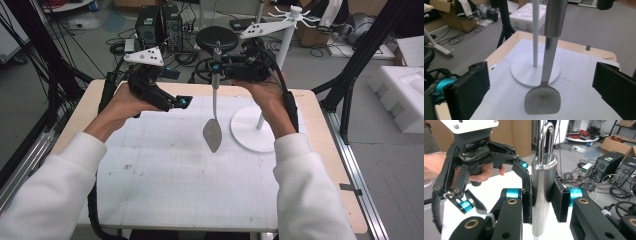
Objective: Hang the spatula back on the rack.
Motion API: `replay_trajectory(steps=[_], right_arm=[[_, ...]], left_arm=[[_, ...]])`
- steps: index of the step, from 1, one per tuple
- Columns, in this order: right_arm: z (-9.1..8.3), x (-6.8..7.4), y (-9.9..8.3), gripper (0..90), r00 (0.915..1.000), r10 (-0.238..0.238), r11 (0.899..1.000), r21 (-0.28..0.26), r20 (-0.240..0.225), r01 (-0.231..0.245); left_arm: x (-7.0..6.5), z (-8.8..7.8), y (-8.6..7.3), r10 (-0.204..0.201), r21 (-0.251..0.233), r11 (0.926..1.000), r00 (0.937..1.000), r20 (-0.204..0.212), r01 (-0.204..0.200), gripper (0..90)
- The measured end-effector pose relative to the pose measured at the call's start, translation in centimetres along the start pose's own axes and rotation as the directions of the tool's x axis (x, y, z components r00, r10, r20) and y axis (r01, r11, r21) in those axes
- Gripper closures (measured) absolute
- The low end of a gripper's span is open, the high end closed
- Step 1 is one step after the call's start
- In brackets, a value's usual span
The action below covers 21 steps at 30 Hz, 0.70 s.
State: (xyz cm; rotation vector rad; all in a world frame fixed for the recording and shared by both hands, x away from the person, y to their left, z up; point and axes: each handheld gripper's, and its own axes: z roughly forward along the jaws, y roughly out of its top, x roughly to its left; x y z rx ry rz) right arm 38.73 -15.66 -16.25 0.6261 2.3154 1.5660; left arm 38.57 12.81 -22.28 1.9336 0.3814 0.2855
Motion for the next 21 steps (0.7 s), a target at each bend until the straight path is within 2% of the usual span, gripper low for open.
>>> replay_trajectory(steps=[4, 9, 11, 12, 13, 15, 16, 17, 18, 21], right_arm=[[-0.6, -0.1, -0.3, 73.5, 0.9999, -0.016, 1.0, -0.006, -0.007, 0.015], [-1.5, -0.1, -0.4, 73.5, 0.9997, -0.015, 1.0, -0.004, -0.018, 0.015], [-2.2, -0.2, -0.5, 73.5, 0.9997, -0.014, 1.0, -0.004, -0.019, 0.014], [-2.4, -0.2, -0.6, 73.5, 0.9996, -0.021, 1.0, -0.006, -0.018, 0.021], [-2.4, -0.2, -0.6, 73.5, 0.9996, -0.021, 1.0, -0.006, -0.018, 0.021], [-3.1, -0.4, -0.7, 73.4, 0.9991, -0.033, 0.999, -0.012, -0.025, 0.033], [-3.3, -0.4, -0.8, 73.4, 0.9994, -0.026, 1.0, -0.009, -0.023, 0.026], [-3.6, -0.4, -0.9, 73.5, 0.9993, -0.027, 1.0, -0.007, -0.027, 0.027], [-3.6, -0.4, -0.9, 73.5, 0.9993, -0.027, 1.0, -0.007, -0.027, 0.027], [-4.3, -0.6, -1.1, 73.5, 0.999, -0.035, 0.999, -0.009, -0.026, 0.035]], left_arm=[[-0.2, -0.8, -0.7, 0.0, -0.019, 0.9998, 1.0, -0.006, 0.0, 1.7], [-0.2, -2.8, -2.3, -0.006, -0.041, 0.9991, 0.999, -0.044, 0.004, 1.7], [-0.1, -3.6, -3.1, -0.005, -0.033, 0.9994, 0.9986, -0.052, 0.003, 1.7], [-0.2, -4.4, -4.0, -0.018, -0.046, 0.9988, 0.998, -0.061, 0.015, 1.7], [-0.2, -4.4, -4.0, -0.018, -0.046, 0.9988, 0.998, -0.061, 0.015, 1.7], [-0.4, -5.4, -5.4, -0.022, -0.041, 0.999, 0.9972, -0.071, 0.019, 1.7], [-0.4, -5.4, -5.4, -0.022, -0.041, 0.999, 0.9972, -0.071, 0.019, 1.7], [-0.5, -6.1, -6.4, -0.019, -0.045, 0.9989, 0.997, -0.075, 0.016, 1.7], [-0.5, -6.1, -6.4, -0.019, -0.045, 0.9989, 0.997, -0.075, 0.016, 1.7], [-0.7, -7.2, -7.9, -0.028, -0.075, 0.9969, 0.9968, -0.075, 0.023, 1.7]])
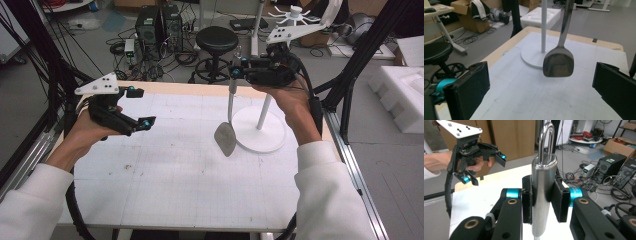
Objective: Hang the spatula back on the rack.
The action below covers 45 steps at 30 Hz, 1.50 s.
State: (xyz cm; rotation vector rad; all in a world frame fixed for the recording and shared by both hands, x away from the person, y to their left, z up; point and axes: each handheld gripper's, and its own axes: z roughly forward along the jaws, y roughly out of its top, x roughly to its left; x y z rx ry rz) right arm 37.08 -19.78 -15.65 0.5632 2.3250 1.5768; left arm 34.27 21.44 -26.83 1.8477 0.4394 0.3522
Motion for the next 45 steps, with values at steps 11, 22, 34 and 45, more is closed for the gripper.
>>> replay_trajectory(steps=[11, 22, 34, 45], right_arm=[[-3.1, -0.8, -0.8, 73.4, 1.0, -0.001, 1.0, 0.004, -0.003, 0.001], [-6.1, -2.4, -1.2, 73.4, 0.9999, -0.004, 1.0, 0.024, 0.011, 0.004], [-7.6, -5.2, -1.7, 73.5, 0.9989, 0.029, 0.999, 0.027, 0.036, -0.03], [-8.1, -7.2, -1.3, 73.4, 0.9983, 0.037, 0.999, 0.014, 0.044, -0.038]], left_arm=[[-0.3, -2.7, -5.6, -0.039, -0.042, 0.9984, 0.9992, 0.009, 0.04, 1.7], [-1.2, -3.9, -9.7, -0.073, -0.043, 0.9964, 0.9972, 0.016, 0.074, 1.7], [-1.8, -3.5, -12.0, -0.094, -0.027, 0.9951, 0.9954, 0.018, 0.095, 1.7], [-2.5, -3.5, -12.8, -0.08, -0.013, 0.9967, 0.9968, 0.004, 0.08, 1.7]])
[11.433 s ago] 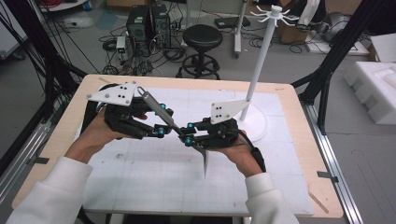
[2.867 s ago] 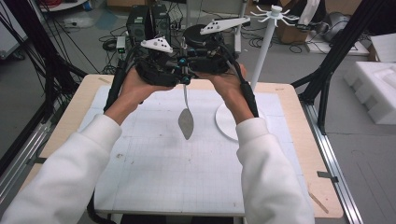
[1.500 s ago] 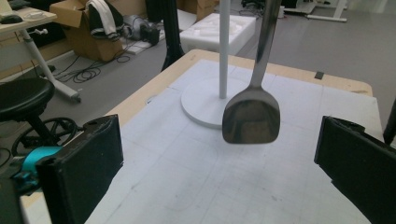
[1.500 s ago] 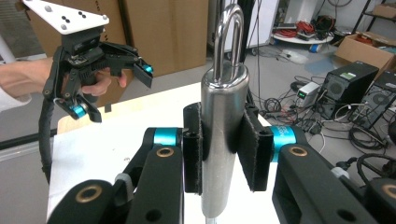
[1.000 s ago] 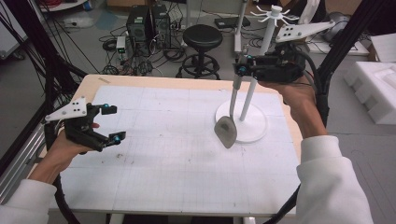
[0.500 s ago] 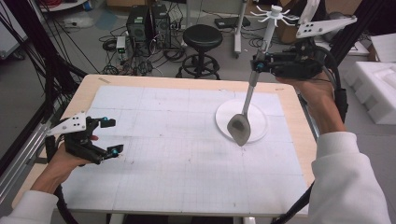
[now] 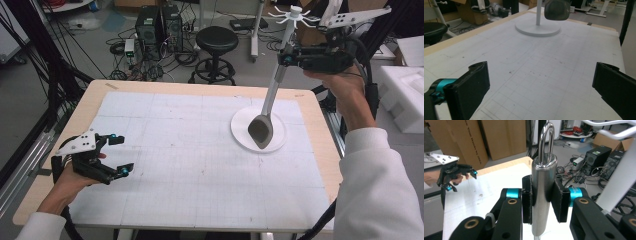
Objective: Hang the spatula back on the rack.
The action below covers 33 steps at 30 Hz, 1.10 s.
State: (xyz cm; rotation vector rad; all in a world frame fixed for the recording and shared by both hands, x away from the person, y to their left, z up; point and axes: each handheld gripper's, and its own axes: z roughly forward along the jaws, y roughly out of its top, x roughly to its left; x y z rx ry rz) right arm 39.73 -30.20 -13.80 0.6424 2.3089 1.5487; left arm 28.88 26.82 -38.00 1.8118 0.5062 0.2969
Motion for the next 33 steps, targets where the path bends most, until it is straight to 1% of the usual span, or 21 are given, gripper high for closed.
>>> replay_trajectory(steps=[2, 5, 6, 8, 13, 14, 16, 18, 21, 24, 25, 28, 31, 32, 33], right_arm=[[-0.1, -0.1, 0.0, 73.4, 1.0, 0.008, 1.0, -0.001, 0.0, -0.008], [-0.3, -0.8, -0.1, 73.4, 0.9999, 0.015, 1.0, -0.008, 0.008, -0.015], [-0.3, -0.8, -0.1, 73.4, 0.9999, 0.015, 1.0, -0.008, 0.008, -0.015], [-0.1, -1.2, 0.0, 73.4, 0.9998, 0.016, 1.0, -0.001, 0.006, -0.016], [0.2, -1.8, 0.0, 73.4, 0.9997, 0.023, 1.0, 0.0, 0.002, -0.023], [0.4, -2.0, 0.1, 73.4, 0.9999, 0.017, 1.0, -0.009, -0.002, -0.017], [0.5, -2.2, 0.1, 73.4, 0.9998, 0.019, 1.0, -0.019, -0.004, -0.019], [0.6, -2.5, 0.0, 73.4, 0.9998, 0.02, 1.0, -0.021, -0.004, -0.02], [0.7, -2.7, 0.0, 73.4, 0.9995, 0.032, 0.999, -0.017, -0.005, -0.032], [0.8, -2.8, -0.1, 73.4, 0.9996, 0.029, 0.999, -0.016, -0.005, -0.029], [0.7, -2.9, -0.1, 73.4, 0.9992, 0.041, 0.999, -0.012, -0.004, -0.041], [0.6, -3.1, 0.0, 73.4, 0.9995, 0.032, 0.999, -0.02, -0.005, -0.032], [0.6, -3.1, 0.2, 73.4, 0.9993, 0.036, 0.999, -0.02, -0.006, -0.036], [0.6, -3.1, 0.2, 73.4, 0.9991, 0.042, 0.999, -0.01, -0.007, -0.042], [0.6, -3.2, 0.3, 73.4, 0.9993, 0.037, 0.999, -0.014, -0.004, -0.038]], left_arm=[[0.0, 0.0, 0.0, -0.001, 0.001, 1.0, 1.0, -0.002, 0.001, 1.7], [0.1, 0.0, -0.1, -0.005, 0.005, 1.0, 1.0, -0.002, 0.005, 1.7], [0.1, 0.0, -0.1, -0.005, 0.005, 1.0, 1.0, -0.002, 0.005, 1.7], [0.4, 0.1, -0.2, -0.014, 0.011, 0.9998, 0.9999, -0.01, 0.014, 1.7], [0.6, 0.2, -0.2, -0.018, 0.02, 0.9996, 0.9998, -0.012, 0.018, 1.7], [0.6, 0.3, -0.3, -0.018, 0.027, 0.9995, 0.9998, -0.01, 0.018, 1.7], [0.7, 0.3, -0.3, -0.018, 0.027, 0.9995, 0.9998, -0.011, 0.018, 1.7], [0.7, 0.3, -0.3, -0.021, 0.026, 0.9994, 0.9997, -0.014, 0.021, 1.7], [0.8, 0.2, -0.3, -0.027, 0.023, 0.9994, 0.9995, -0.016, 0.028, 1.7], [0.8, 0.3, -0.3, -0.027, 0.024, 0.9993, 0.9995, -0.017, 0.027, 1.7], [0.8, 0.3, -0.3, -0.029, 0.025, 0.9993, 0.9995, -0.015, 0.029, 1.7], [0.8, 0.3, -0.3, -0.028, 0.024, 0.9993, 0.9995, -0.013, 0.029, 1.7], [0.8, 0.3, -0.3, -0.032, 0.023, 0.9992, 0.9993, -0.017, 0.033, 1.7], [0.8, 0.2, -0.3, -0.033, 0.023, 0.9992, 0.9993, -0.016, 0.033, 1.7], [0.8, 0.2, -0.3, -0.031, 0.024, 0.9992, 0.9994, -0.016, 0.032, 1.7]])
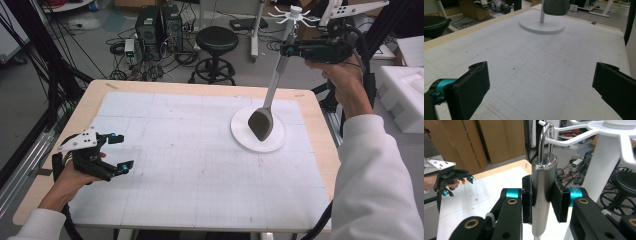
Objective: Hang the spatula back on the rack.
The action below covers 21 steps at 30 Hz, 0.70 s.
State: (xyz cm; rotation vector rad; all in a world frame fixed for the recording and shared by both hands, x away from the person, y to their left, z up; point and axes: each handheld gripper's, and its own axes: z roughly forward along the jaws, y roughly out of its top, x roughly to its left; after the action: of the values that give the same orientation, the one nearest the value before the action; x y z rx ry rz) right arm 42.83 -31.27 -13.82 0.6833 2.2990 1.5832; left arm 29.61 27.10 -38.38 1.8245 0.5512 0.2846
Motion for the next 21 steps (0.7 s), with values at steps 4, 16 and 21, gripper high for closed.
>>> replay_trajectory(steps=[4, 16, 21], right_arm=[[0.05, -0.16, 0.0, 73.4, 1.0, 0.002, 1.0, -0.004, 0.001, -0.002], [0.46, -0.62, -0.22, 73.3, 0.999, 0.043, 0.999, -0.002, -0.014, -0.043], [0.65, -0.54, -0.22, 73.2, 0.9995, 0.031, 1.0, 0.002, 0.001, -0.031]], left_arm=[[0.02, -0.05, 0.0, 0.001, 0.0, 1.0, 1.0, 0.0, -0.001, 1.7], [0.02, -0.06, -0.01, 0.002, -0.001, 1.0, 1.0, 0.003, -0.002, 1.7], [0.05, -0.01, -0.04, 0.002, 0.002, 1.0, 1.0, 0.002, -0.002, 1.7]])
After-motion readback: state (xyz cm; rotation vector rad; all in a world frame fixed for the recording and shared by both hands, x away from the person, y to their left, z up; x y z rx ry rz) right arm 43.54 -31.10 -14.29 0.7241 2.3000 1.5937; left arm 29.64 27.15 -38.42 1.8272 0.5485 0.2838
